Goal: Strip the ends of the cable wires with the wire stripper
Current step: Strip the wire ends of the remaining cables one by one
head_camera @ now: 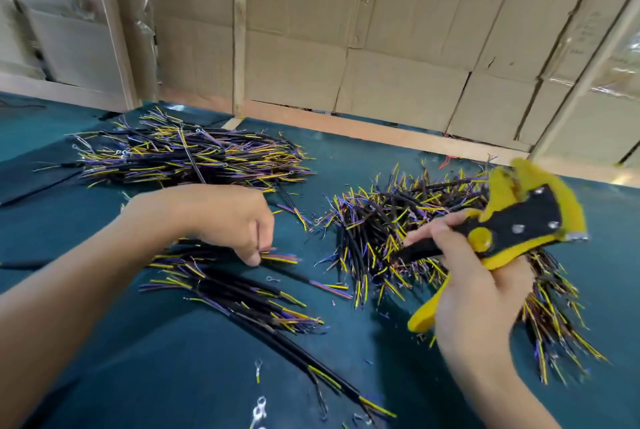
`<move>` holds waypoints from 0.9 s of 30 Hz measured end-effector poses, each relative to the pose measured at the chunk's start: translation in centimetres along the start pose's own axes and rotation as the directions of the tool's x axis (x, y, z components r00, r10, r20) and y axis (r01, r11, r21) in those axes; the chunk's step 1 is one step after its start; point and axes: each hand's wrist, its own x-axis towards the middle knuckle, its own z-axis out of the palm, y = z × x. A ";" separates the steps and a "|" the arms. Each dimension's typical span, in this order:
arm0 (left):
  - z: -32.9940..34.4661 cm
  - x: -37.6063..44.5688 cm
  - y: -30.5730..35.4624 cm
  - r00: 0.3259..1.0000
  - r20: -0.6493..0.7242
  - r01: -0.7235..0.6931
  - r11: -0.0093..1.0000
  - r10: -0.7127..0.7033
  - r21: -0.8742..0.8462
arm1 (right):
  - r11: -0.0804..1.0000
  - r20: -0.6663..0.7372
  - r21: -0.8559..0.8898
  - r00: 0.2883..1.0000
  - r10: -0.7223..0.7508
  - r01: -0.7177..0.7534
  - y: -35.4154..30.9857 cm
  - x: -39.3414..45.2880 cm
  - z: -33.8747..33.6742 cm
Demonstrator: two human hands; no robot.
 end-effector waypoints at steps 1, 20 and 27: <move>0.4 0.1 -0.2 0.996 -0.083 -0.030 0.998 0.025 -0.056 | 1.000 0.001 -0.004 1.000 -0.030 0.030 0.1 -0.3 0.6; 2.8 -2.5 4.0 0.717 -0.681 -0.622 0.579 0.148 -0.528 | 0.873 0.340 0.167 0.858 0.385 -0.457 -0.1 -2.1 2.4; 5.4 -2.6 7.8 0.889 -0.420 -0.450 0.170 0.184 -0.877 | 0.886 0.303 0.171 0.879 0.369 -0.431 -0.8 -1.5 2.2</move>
